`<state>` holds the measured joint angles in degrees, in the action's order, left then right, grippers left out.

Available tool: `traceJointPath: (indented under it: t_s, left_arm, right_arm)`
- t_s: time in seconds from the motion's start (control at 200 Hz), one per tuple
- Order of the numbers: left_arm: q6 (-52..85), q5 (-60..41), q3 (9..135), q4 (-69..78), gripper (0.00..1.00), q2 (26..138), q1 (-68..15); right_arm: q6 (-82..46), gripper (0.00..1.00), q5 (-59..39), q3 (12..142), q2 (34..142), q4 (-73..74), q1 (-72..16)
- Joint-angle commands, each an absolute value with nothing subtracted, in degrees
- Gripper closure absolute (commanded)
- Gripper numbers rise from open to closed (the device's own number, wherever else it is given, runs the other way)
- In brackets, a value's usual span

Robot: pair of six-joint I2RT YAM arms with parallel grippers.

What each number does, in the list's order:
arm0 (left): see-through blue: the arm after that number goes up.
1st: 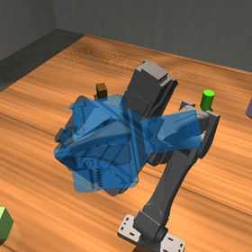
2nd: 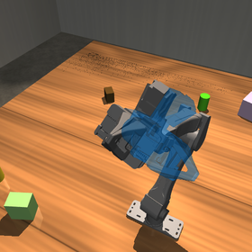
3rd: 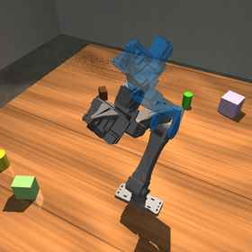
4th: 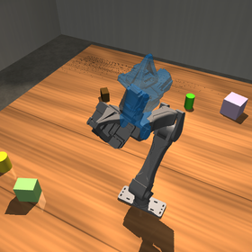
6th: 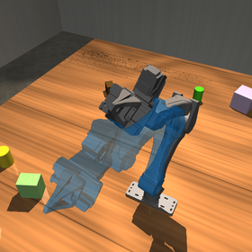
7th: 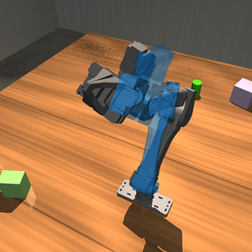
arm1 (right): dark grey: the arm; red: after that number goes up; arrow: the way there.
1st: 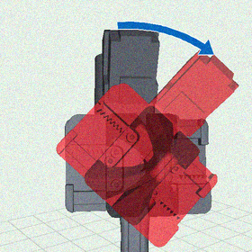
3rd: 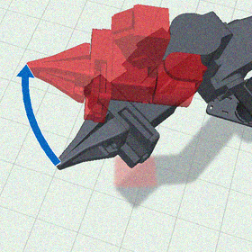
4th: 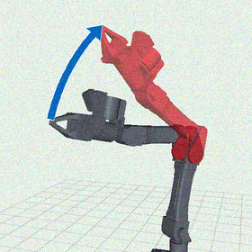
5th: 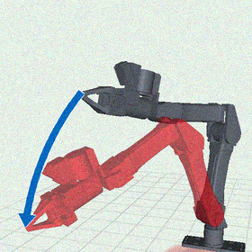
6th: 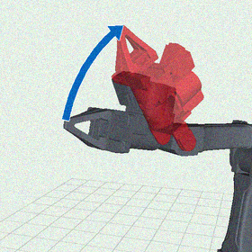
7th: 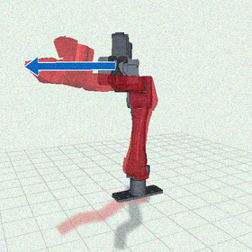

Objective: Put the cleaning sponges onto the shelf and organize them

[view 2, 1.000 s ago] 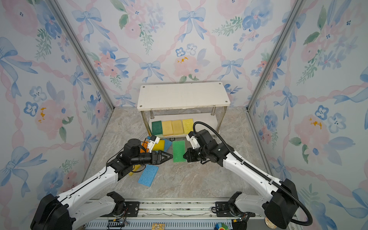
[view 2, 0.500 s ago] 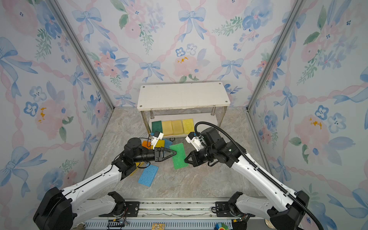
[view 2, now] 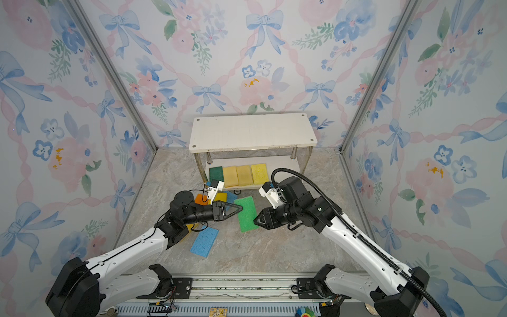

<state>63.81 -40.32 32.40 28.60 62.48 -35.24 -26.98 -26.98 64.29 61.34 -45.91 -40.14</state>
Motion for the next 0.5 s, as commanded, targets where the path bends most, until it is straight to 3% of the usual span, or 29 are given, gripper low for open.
traceJointPath:
  t_s: [0.0, 0.08, 0.185, 0.495]
  left_arm:
    - [68.8, -31.7, 30.2, 31.7, 1.00, 60.5, -35.5]
    - [75.1, -23.6, 27.0, 33.4, 1.00, 58.2, -35.5]
    - [84.5, -16.6, 21.4, 39.2, 1.00, 55.5, -35.5]
    - [85.4, -19.8, 23.7, 40.5, 1.00, 56.7, -36.4]
  right_arm:
    - [-36.3, 0.30, -19.5, 61.2, 56.3, -42.5, -39.6]
    - [-43.5, 0.23, -14.8, 58.7, 53.4, -41.4, -39.5]
    - [-50.1, 0.21, -13.5, 55.0, 50.0, -37.3, -39.5]
    - [-52.1, 0.24, -16.0, 53.8, 50.4, -31.4, -41.0]
